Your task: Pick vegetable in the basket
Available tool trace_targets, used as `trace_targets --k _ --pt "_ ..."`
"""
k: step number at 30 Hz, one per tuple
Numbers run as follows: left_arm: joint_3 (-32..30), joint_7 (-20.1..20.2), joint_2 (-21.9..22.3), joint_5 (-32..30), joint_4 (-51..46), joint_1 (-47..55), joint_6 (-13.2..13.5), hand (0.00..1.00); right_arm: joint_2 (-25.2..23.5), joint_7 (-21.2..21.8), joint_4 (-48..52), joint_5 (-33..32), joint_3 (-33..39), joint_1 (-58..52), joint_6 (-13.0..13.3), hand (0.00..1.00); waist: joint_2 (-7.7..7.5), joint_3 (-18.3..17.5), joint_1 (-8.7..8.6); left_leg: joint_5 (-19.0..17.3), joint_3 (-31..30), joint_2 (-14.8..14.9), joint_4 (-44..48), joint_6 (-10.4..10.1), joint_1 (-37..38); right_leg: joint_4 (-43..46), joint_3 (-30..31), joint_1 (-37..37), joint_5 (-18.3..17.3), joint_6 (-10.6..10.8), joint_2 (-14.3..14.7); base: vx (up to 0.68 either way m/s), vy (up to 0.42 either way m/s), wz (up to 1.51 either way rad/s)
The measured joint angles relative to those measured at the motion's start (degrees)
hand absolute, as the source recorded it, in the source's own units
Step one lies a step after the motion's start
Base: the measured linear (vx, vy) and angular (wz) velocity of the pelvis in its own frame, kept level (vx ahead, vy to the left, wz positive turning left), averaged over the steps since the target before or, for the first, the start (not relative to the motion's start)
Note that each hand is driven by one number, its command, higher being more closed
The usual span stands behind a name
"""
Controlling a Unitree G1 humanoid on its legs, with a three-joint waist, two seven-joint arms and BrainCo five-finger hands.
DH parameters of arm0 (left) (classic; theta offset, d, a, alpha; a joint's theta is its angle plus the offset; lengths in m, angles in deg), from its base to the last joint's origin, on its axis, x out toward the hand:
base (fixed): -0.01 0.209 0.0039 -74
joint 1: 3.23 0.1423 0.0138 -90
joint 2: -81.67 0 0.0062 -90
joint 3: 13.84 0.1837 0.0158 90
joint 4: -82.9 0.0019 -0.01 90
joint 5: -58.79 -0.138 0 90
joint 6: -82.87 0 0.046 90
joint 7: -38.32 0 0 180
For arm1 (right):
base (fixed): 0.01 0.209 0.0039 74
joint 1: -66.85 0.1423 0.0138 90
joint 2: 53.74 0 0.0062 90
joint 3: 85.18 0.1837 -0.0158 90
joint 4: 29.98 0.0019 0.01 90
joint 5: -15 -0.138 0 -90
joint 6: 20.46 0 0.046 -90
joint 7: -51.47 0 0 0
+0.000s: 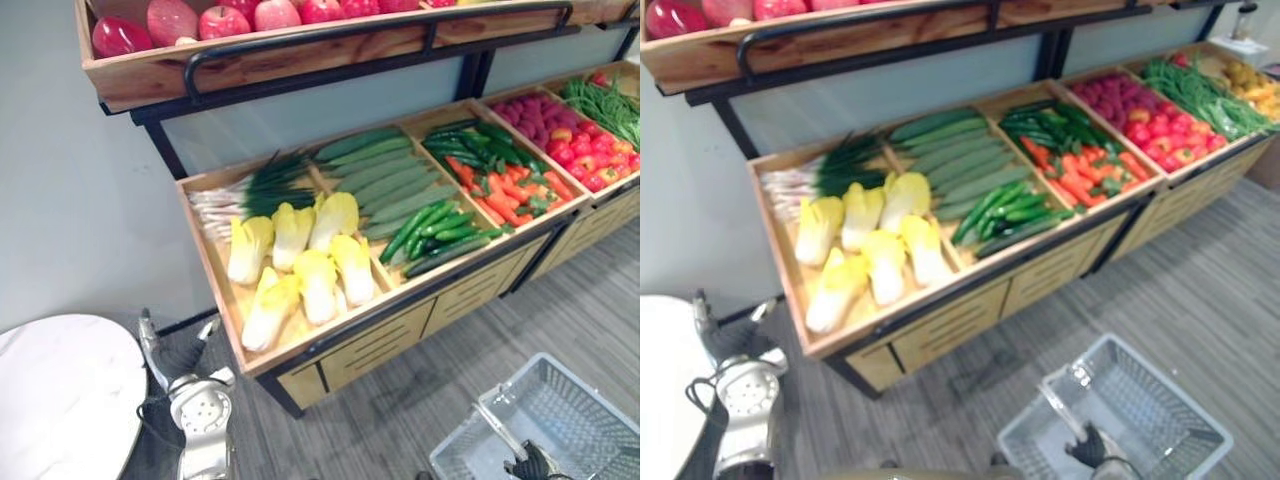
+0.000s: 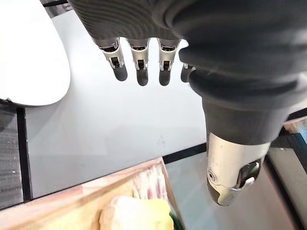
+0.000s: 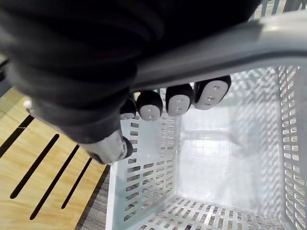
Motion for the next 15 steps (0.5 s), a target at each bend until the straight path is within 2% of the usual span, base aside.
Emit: trace_targets --k 4,6,15 --pt "1.68 -0.04 -2.84 -4.10 4.72 -1.06 -0.06 0.00 0.63 0.32 0.85 -0.01 -1.63 0.75 0.44 1.00 0.03 -0.02 -0.92 -0.10 1.23 0.34 0.00 -0.15 0.03 -0.61 0.98 -0.29 0.59 -0.06 0.37 -0.02 -0.004 -0.14" --pt "1.68 -0.15 -4.36 -5.48 9.20 -2.36 -1.34 0.00 0.66 0.31 2.30 -0.01 -1.88 0.96 0.75 1.00 -0.04 0.01 -1.22 -0.12 1.83 0.49 0.00 -0.17 -0.04 -0.64 1.67 -0.86 0.89 -0.16 0.59 -0.01 -0.007 -0.19" --pt "2.88 0.33 -6.17 -6.61 12.82 -4.04 -2.63 0.00 1.93 0.29 2.75 -0.23 -2.26 0.72 0.94 1.00 -0.27 -0.17 -1.50 -0.32 3.17 0.72 0.01 -0.45 0.04 -1.79 2.86 -1.01 1.82 -0.17 0.97 0.01 -0.002 -0.08"
